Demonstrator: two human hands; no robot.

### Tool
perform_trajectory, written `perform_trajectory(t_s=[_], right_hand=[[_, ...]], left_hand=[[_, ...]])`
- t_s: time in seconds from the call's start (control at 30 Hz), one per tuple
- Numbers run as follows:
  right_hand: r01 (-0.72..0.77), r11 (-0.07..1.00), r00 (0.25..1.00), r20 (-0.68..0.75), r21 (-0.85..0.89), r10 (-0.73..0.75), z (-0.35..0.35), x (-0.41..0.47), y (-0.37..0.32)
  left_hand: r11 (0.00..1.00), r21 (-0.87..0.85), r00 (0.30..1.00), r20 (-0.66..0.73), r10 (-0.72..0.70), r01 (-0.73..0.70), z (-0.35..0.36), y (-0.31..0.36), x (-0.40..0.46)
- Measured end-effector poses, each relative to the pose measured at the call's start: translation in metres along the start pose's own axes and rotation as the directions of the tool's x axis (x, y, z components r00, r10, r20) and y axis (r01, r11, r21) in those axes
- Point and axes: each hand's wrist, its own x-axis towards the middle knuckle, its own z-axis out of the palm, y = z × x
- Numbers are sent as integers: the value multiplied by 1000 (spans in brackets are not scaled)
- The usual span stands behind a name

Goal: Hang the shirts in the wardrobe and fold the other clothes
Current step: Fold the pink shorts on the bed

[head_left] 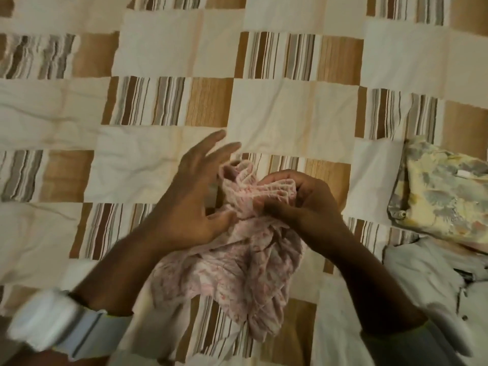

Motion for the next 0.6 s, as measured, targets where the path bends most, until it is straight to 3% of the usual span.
perform_trajectory(t_s=[0.03, 0.1, 0.2, 0.37, 0.6], right_hand=[[28, 999, 996, 83, -26, -26, -6, -3, -10], [47, 998, 981, 191, -46, -38, -17, -7, -38], [139, 988, 981, 149, -63, -128, -43, -2, -92], [356, 931, 933, -27, -82, -359, -86, 21, -189], [580, 802, 801, -75, -144, -593, -110, 23, -291]], left_hand=[[996, 52, 989, 131, 68, -76, -9, 5, 4], [988, -25, 946, 288, 150, -149, -29, 19, 14], [991, -118, 939, 330, 93, -57, -82, 53, 31], [945, -304, 992, 5, 129, -121, -179, 122, 65], [942, -140, 934, -235, 268, -305, -242, 196, 86]])
